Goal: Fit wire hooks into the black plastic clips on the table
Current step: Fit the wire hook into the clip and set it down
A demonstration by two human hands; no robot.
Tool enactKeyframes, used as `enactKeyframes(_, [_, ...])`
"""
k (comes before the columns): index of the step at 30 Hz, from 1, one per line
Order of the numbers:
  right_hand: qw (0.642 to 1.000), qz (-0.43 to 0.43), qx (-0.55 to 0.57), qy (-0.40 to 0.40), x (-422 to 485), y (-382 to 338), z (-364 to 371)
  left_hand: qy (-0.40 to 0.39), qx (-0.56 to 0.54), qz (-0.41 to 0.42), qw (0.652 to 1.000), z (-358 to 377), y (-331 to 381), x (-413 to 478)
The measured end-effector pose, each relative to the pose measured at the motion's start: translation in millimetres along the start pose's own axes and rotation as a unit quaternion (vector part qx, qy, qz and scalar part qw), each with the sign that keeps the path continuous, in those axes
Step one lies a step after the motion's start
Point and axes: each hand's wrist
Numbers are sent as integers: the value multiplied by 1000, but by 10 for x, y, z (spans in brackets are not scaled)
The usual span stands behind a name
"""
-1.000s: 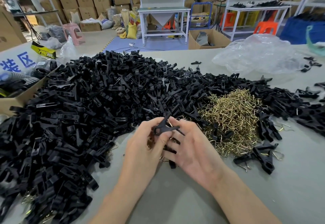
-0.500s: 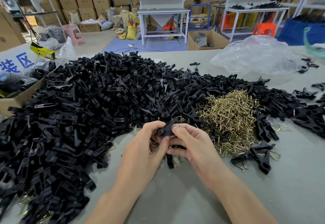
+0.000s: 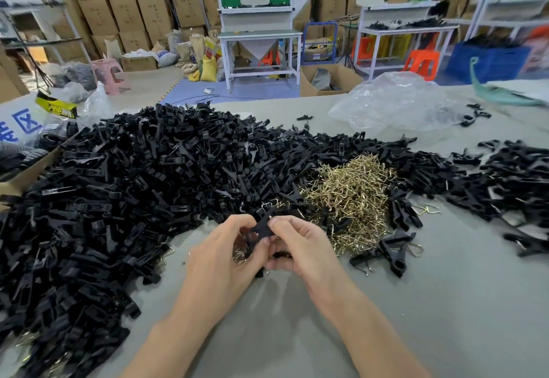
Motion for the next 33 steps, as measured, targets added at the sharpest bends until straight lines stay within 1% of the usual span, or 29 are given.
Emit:
enactKeyframes(5, [997,17,33,61,-285,-22,-368,-63,-38,23,997,212,290,39])
enactKeyframes(8, [988,-2,83,132,-447,-144,-715,-117,-121,16,986,523,686,218])
enactKeyframes(10, [968,-60,135,202,-512,-386,-1005,-145,-187,15,972,801,1063,455])
enactKeyframes(11, [950,-98,182,233,-536,-567,-1155,-154,-211,10,965,955,1262,598])
enactKeyframes(13, [907,-157,289,265,-588,-931,-1504,-167,-255,-20,952,1191,1682,851])
enactKeyframes(14, [900,-160,297,276,-613,-1081,-1649,-166,-280,-32,945,1267,1856,915])
enactKeyframes(16, [922,-103,224,298,-692,-1189,-1825,-163,-320,-28,933,1356,2064,903])
enactKeyframes(17, [929,-77,209,295,-721,-1141,-1874,-167,-327,-18,930,1372,2097,848])
enactKeyframes(19, [940,-46,211,266,-758,-964,-1870,-182,-320,3,930,1366,2033,711])
enactKeyframes(21, [952,-31,177,248,-755,-788,-1763,-186,-303,12,935,1300,1877,602])
enactKeyframes(24, [962,-53,96,251,-673,-578,-1467,-147,-244,17,958,1076,1503,460])
enactKeyframes(27, [963,-96,-63,244,-565,-405,-1028,-110,-131,17,985,723,1020,295])
enactKeyframes(29, [947,-140,-200,208,-493,-277,-743,-83,-25,18,996,477,682,172])
enactKeyframes(30, [931,-162,-269,187,-448,-199,-616,-73,26,16,997,365,524,107])
enactKeyframes(31, [906,-183,-342,169,-395,-115,-500,-67,67,9,995,262,373,42])
enactKeyframes(33, [835,-212,-485,149,-270,49,-284,-61,114,-19,991,71,116,-80])
Point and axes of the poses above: each hand's wrist, its own x-axis towards the middle knuckle, its own z-axis out of the palm, y = z × x, and after that the axes turned 3 degrees about z, right-handed
